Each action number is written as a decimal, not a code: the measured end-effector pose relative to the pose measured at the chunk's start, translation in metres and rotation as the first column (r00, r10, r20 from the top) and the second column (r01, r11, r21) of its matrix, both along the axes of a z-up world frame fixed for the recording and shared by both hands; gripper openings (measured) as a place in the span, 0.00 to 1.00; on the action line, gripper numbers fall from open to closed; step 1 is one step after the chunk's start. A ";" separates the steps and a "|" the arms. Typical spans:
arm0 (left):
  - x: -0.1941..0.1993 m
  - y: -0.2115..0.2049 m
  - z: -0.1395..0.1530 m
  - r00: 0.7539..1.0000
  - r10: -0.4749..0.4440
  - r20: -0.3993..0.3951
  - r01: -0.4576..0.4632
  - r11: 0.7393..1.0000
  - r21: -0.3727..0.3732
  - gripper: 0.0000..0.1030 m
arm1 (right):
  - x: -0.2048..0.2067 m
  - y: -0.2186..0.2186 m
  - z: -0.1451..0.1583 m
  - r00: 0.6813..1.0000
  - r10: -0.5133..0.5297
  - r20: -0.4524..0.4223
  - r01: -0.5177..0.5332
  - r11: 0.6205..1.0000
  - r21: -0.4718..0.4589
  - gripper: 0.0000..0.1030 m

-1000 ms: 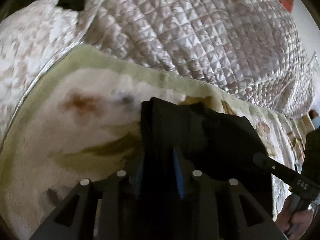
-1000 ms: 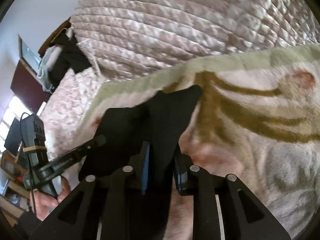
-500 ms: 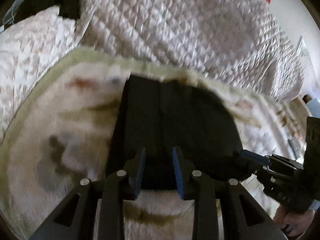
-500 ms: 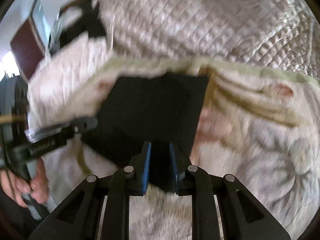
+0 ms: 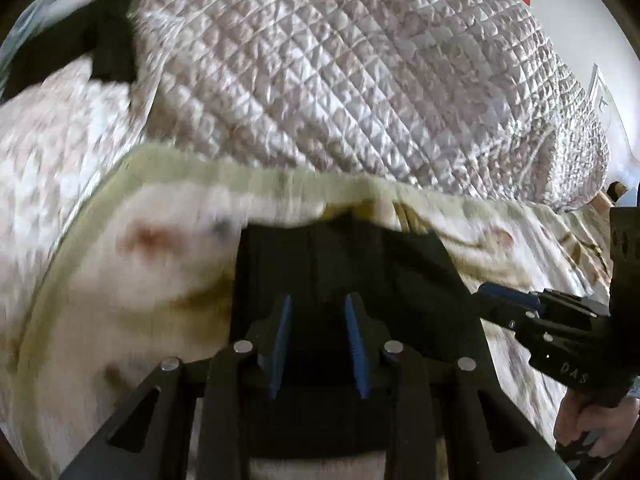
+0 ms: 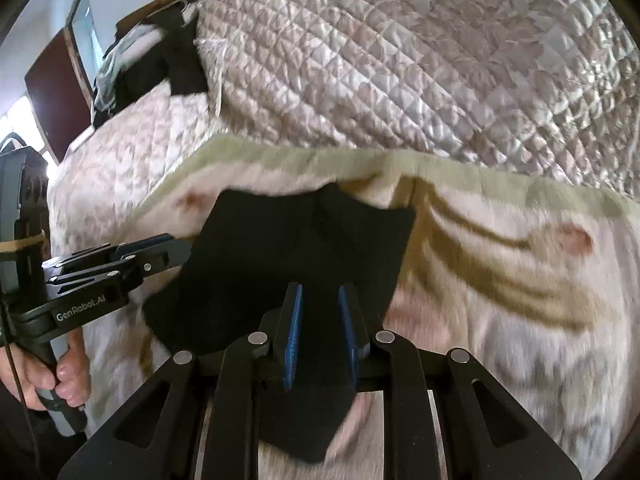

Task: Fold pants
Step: 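Lower the folded pants onto the blanket and open both tools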

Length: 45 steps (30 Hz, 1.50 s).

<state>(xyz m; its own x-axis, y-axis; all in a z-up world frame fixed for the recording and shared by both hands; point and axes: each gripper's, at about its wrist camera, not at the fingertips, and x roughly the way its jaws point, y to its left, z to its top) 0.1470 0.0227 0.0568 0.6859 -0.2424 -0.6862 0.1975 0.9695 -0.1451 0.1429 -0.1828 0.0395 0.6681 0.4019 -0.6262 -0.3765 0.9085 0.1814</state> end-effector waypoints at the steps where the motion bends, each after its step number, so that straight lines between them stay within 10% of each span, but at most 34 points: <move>1: 0.011 -0.002 -0.001 1.000 -0.008 0.002 0.008 1.000 0.008 0.29 | 0.010 -0.001 -0.002 1.000 -0.011 -0.007 0.011 1.000 -0.001 0.18; 11: 0.047 0.016 -0.042 0.989 0.072 -0.126 -0.072 0.997 0.011 0.42 | 0.049 -0.022 -0.033 0.991 -0.057 -0.122 0.064 0.997 0.054 0.18; 31: -0.113 0.010 -0.025 0.998 0.054 -0.033 -0.054 0.999 0.006 0.43 | -0.136 -0.006 -0.018 0.999 -0.042 0.014 0.042 0.999 -0.019 0.46; 45: -0.125 0.003 -0.042 0.994 0.095 -0.050 -0.092 0.994 0.067 0.56 | -0.145 -0.002 -0.042 0.998 -0.069 0.006 0.069 0.992 -0.103 0.48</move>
<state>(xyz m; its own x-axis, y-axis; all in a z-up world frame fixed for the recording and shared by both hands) 0.0223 0.0257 0.0153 0.6656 -0.1328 -0.7344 0.0994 0.9910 -0.0892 -0.0025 -0.1844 -0.0023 0.6934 0.2882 -0.6604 -0.3126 0.9461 0.0847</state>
